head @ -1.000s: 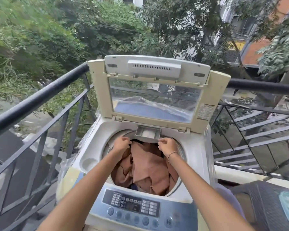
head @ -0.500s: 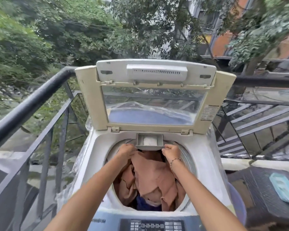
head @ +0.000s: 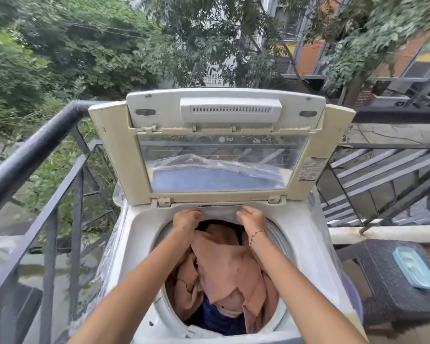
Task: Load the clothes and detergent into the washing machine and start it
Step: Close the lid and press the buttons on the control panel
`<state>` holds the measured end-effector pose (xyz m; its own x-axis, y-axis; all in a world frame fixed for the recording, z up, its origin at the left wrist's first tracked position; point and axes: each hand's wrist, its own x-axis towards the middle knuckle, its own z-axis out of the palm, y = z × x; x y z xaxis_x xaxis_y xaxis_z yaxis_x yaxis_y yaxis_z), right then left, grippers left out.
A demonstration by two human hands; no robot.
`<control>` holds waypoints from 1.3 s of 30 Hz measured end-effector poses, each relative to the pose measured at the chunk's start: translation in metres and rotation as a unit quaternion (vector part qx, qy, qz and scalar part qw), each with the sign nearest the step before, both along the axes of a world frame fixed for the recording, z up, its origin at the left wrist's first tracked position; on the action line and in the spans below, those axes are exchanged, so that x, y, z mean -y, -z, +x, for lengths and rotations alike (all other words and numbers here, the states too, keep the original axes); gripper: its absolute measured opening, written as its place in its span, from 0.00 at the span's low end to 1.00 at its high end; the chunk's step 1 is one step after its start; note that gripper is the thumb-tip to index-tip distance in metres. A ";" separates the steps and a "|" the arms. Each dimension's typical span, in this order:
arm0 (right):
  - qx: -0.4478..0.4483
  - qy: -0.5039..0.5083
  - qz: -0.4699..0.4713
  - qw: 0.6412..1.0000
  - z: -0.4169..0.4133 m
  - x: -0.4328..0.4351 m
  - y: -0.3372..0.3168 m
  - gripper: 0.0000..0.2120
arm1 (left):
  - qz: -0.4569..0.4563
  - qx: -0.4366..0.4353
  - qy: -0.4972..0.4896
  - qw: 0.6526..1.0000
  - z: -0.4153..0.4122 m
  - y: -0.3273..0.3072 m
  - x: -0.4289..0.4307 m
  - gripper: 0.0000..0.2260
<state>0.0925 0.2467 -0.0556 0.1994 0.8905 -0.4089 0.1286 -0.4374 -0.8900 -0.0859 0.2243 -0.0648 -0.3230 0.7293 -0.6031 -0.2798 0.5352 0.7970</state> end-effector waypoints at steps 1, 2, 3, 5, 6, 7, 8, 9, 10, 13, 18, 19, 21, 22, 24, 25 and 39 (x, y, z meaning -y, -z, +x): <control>-0.057 0.019 -0.007 0.998 -0.001 0.001 -0.003 0.20 | 0.003 0.012 -0.015 1.000 0.002 0.001 -0.002 0.18; -0.133 0.045 -0.014 0.990 -0.004 0.003 -0.007 0.21 | 0.005 0.020 -0.036 0.999 0.006 0.005 -0.004 0.22; -0.212 0.070 -0.021 0.974 -0.007 0.006 -0.010 0.21 | 0.007 0.027 -0.055 0.998 0.010 0.007 -0.005 0.22; -0.326 0.105 -0.029 0.939 -0.011 0.010 -0.013 0.23 | -0.003 0.013 -0.081 0.997 0.021 -0.002 -0.003 0.09; -0.360 0.112 -0.033 0.926 -0.012 0.012 -0.013 0.23 | 0.003 -0.001 -0.093 0.996 0.025 -0.001 -0.003 0.06; -0.378 0.112 -0.036 0.918 -0.011 0.012 -0.012 0.24 | 0.010 -0.013 -0.100 0.995 0.025 0.004 -0.004 0.11; -0.384 0.108 -0.041 0.916 -0.010 0.013 -0.010 0.24 | 0.020 -0.022 -0.097 0.995 0.024 0.008 -0.004 0.19; -0.378 0.098 -0.045 0.919 -0.008 0.013 -0.009 0.24 | 0.027 -0.023 -0.082 0.996 0.023 0.009 -0.002 0.24; -0.365 0.082 -0.049 0.926 -0.005 0.013 -0.009 0.25 | 0.023 -0.021 -0.067 0.997 0.022 0.004 0.000 0.26; -0.293 0.015 -0.057 0.954 0.003 0.013 -0.010 0.25 | 0.006 -0.027 -0.013 1.000 0.016 -0.012 0.006 0.12; -0.133 -0.081 -0.060 0.986 0.006 0.010 -0.040 0.03 | 0.097 -0.115 0.022 0.988 0.006 -0.050 0.009 0.02; -0.111 -0.089 -0.032 0.989 0.004 0.009 -0.049 0.03 | 0.131 -0.143 0.028 0.981 0.006 -0.063 0.013 0.02; -0.031 -0.100 0.047 0.993 -0.002 0.007 -0.067 0.10 | 0.198 -0.221 0.045 0.954 0.006 -0.087 0.019 0.02; 0.015 -0.107 0.088 0.990 -0.004 0.006 -0.076 0.13 | 0.232 -0.262 0.054 0.935 0.006 -0.101 0.023 0.02; 0.077 -0.113 0.163 0.977 -0.009 0.004 -0.093 0.15 | 0.307 -0.353 0.067 0.881 0.003 -0.129 0.028 0.02; 0.094 -0.112 0.195 0.970 -0.011 0.003 -0.102 0.13 | 0.345 -0.395 0.070 0.848 0.002 -0.145 0.031 0.03; 0.395 0.002 0.566 0.723 -0.003 -0.026 -0.218 0.14 | 0.430 -0.684 0.038 0.588 -0.023 -0.251 -0.011 0.15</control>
